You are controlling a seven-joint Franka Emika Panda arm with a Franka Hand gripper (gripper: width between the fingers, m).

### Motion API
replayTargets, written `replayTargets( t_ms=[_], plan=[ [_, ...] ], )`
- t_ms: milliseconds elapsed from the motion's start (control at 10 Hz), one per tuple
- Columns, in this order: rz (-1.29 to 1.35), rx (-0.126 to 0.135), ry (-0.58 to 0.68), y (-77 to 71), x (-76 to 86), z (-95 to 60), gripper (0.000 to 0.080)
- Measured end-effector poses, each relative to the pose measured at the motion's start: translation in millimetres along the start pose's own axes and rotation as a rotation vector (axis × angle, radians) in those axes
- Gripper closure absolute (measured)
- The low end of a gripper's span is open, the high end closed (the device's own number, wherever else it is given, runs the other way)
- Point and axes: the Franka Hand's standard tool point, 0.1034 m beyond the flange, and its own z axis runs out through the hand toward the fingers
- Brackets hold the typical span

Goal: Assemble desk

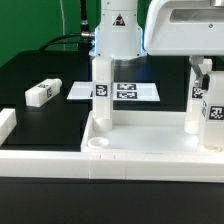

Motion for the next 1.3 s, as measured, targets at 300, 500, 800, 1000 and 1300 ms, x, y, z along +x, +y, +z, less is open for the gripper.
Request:
replayTargets(
  t_ms=[300,500,800,1000,1300],
  plan=[
    [0.315,0.031,-0.002,4.4,1.7,1.2,0.0511],
    [0.560,0.039,-0.009,3.5,0.8,1.9,0.0509],
    [0.848,0.041,-0.018,2.9,-0.1,2.5,0.0509],
    [1.046,0.051,-0.049,2.5,-1.1,2.2,0.0509],
    [1.210,0.053,-0.057,1.7,-1.2,2.4,0.0509]
  ],
)
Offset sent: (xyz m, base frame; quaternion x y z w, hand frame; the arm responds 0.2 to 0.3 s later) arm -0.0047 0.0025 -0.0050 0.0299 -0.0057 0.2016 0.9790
